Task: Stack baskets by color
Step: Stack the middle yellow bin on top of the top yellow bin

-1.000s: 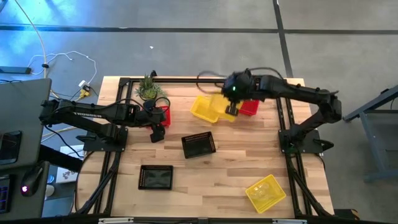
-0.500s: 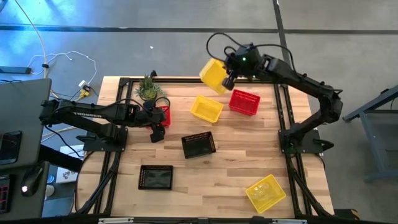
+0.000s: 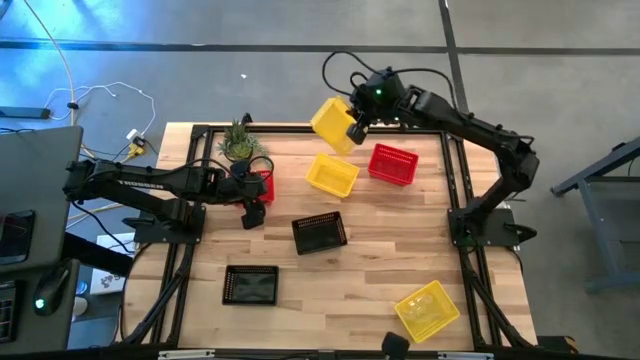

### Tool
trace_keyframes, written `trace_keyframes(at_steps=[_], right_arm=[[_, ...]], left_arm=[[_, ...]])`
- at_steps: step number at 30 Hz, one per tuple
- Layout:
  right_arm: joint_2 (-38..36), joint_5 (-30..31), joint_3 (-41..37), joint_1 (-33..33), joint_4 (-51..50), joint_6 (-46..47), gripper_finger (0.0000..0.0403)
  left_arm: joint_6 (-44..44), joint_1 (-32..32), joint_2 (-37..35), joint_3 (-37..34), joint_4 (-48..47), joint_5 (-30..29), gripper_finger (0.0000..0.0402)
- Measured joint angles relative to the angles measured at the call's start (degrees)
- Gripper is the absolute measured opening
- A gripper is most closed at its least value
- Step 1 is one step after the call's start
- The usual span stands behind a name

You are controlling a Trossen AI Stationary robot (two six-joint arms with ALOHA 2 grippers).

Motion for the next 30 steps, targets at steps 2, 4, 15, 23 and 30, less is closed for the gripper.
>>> trace_keyframes(at_steps=[2, 4, 15, 23, 30], right_arm=[[1.09, -2.18, 0.0, 0.0, -1.37, 0.89, 0.0], [2.24, -4.45, 0.0, 0.02, -2.66, 1.43, 0.0], [10.05, -12.05, 0.0, 0.33, -8.12, 1.0, 0.0], [13.42, -13.26, -0.02, 0.93, -10.59, -0.06, 0.0], [15.33, -13.32, -0.04, 1.51, -11.03, -0.08, 0.0]], left_arm=[[0.0, -0.01, 0.0, 0.0, -0.01, 0.02, 0.0186], [0.01, -0.02, 0.01, 0.0, -0.02, 0.02, 0.0186], [-0.04, -0.02, 0.0, 0.0, 0.0, 0.2, 0.0186], [-0.15, 0.0, 0.0, 0.0, -0.02, 0.22, 0.0186], [-0.33, -0.02, 0.0, 0.0, 0.0, 1.51, 0.0186]])
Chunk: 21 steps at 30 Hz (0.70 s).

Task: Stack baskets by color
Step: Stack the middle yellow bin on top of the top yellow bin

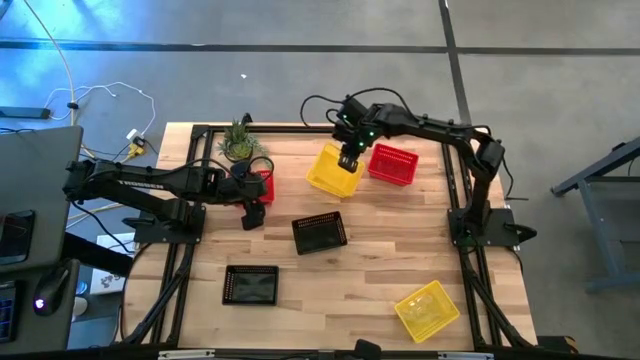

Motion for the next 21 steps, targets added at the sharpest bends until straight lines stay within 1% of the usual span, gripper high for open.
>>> trace_keyframes(at_steps=[7, 15, 21], right_arm=[[0.52, 0.61, 0.0, 0.02, -4.95, 0.01, 0.0], [0.52, 0.54, 0.0, 0.02, -7.76, -0.05, 0.0], [0.52, -1.51, 0.0, 0.19, -9.66, -4.1, 0.0]], left_arm=[[-0.71, 0.02, 0.0, 0.0, -0.02, 0.02, 0.0186], [-0.71, 0.0, 0.0, 0.0, -0.02, 0.02, 0.0186], [-0.71, 0.01, 0.0, 0.0, -0.04, 0.0, 0.0186]])
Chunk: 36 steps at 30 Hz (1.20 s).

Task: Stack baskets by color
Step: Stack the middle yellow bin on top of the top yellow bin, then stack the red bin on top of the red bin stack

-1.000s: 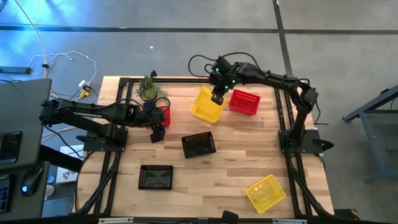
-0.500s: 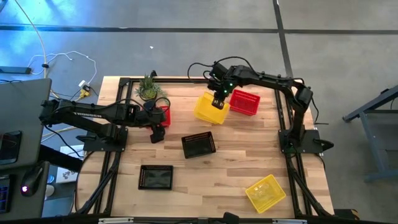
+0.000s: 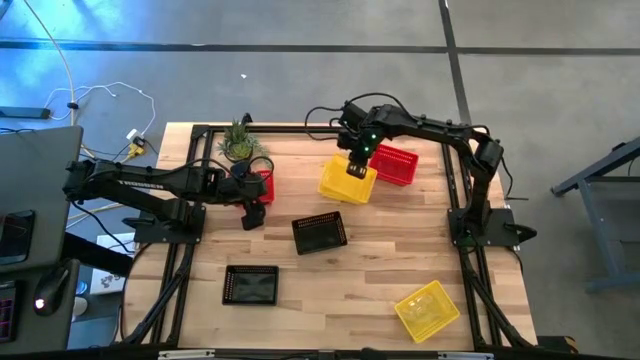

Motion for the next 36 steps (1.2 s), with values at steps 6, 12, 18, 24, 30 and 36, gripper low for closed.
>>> trace_keyframes(at_steps=[6, 12, 18, 24, 30, 36], right_arm=[[-0.02, 0.04, 0.0, 1.68, -0.3, -3.47, 0.0], [-0.02, 0.6, 0.0, 2.71, -0.37, -3.87, 0.0], [-0.02, 1.7, 0.0, 2.88, -0.82, -3.72, 0.0005], [-0.02, 2.8, 0.0, 2.88, -0.85, -3.28, 0.0048], [-0.04, 3.02, 0.0, 2.88, -0.55, -3.24, 0.0078], [-0.07, 3.36, 0.0, 3.01, -0.79, -1.05, 0.0083]], left_arm=[[0.0, 0.0, 0.0, 0.0, 0.0, 0.0, 0.0186], [0.0, -0.01, 0.0, 0.0, 0.0, -0.01, 0.0186], [0.0, -0.01, 0.0, 0.0, 0.0, -0.01, 0.0186], [0.0, -0.01, 0.02, 0.0, 0.0, -0.02, 0.0186], [0.0, 0.0, 0.0, 0.0, 0.0, -0.02, 0.0186], [0.0, -0.01, 0.0, 0.0, -0.6, -0.02, 0.0186]])
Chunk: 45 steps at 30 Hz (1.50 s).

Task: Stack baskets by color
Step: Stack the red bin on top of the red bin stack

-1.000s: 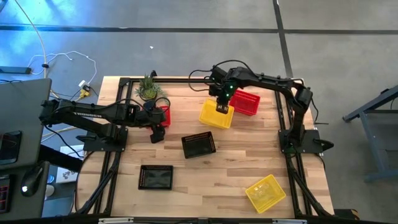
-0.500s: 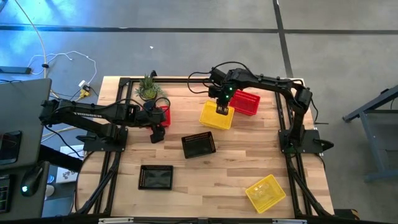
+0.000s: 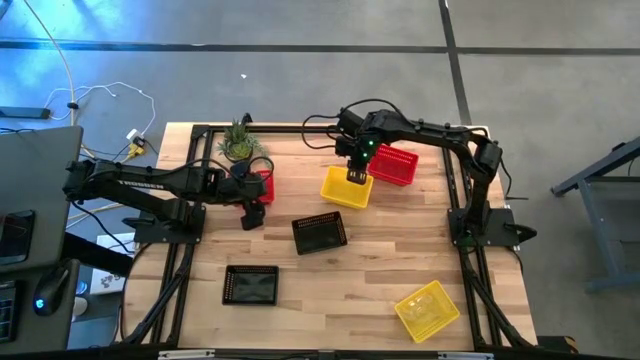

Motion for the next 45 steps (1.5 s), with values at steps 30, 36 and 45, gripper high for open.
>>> trace_keyframes(at_steps=[30, 36, 45], right_arm=[[-10.68, 6.81, 0.0, 8.5, -7.19, 7.93, 0.0083], [-10.68, 7.41, -0.02, 8.5, -7.19, 7.8, 0.0083], [-10.68, 7.41, -0.04, 8.5, -7.25, 7.74, 0.0083]], left_arm=[[-1.51, 3.53, 14.48, 0.02, -11.1, 1.25, 0.0186], [-2.35, 3.52, 17.52, 0.02, -14.46, 1.31, 0.0186], [-2.12, 3.81, 21.47, 0.02, -17.06, 3.99, 0.018]])
